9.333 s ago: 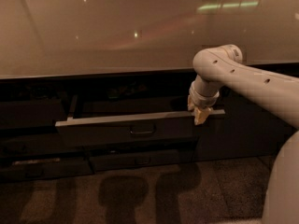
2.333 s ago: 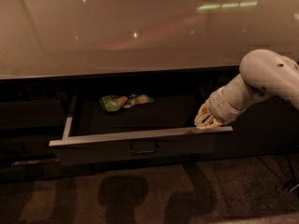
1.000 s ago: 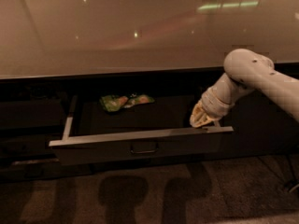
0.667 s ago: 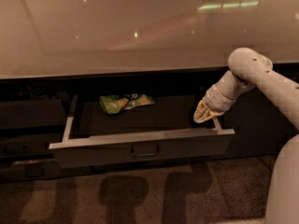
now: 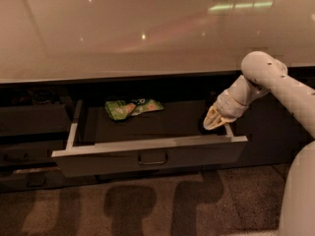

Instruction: Open top drawer

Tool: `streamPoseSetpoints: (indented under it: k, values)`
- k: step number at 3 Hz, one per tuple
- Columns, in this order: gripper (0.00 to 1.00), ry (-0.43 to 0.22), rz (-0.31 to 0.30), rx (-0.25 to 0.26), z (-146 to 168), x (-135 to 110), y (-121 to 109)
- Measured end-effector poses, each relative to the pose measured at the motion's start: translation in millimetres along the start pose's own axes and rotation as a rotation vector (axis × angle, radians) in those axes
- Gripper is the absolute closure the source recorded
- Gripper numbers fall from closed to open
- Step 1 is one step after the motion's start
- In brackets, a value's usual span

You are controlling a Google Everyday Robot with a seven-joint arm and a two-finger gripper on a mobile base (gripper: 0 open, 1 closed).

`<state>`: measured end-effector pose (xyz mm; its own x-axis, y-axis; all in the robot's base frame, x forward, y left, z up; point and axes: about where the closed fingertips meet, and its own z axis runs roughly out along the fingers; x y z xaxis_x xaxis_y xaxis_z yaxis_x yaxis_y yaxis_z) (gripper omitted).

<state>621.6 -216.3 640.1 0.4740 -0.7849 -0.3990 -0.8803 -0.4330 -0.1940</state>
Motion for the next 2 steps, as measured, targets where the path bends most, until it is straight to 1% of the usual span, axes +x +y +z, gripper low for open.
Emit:
streamPoseSetpoints:
  k: [1, 2]
  values:
    - [0.81, 0.018, 0.007, 0.020, 0.7, -4.1, 9.7]
    - [0.58, 0.018, 0.007, 0.020, 1.1, -5.8, 8.3]
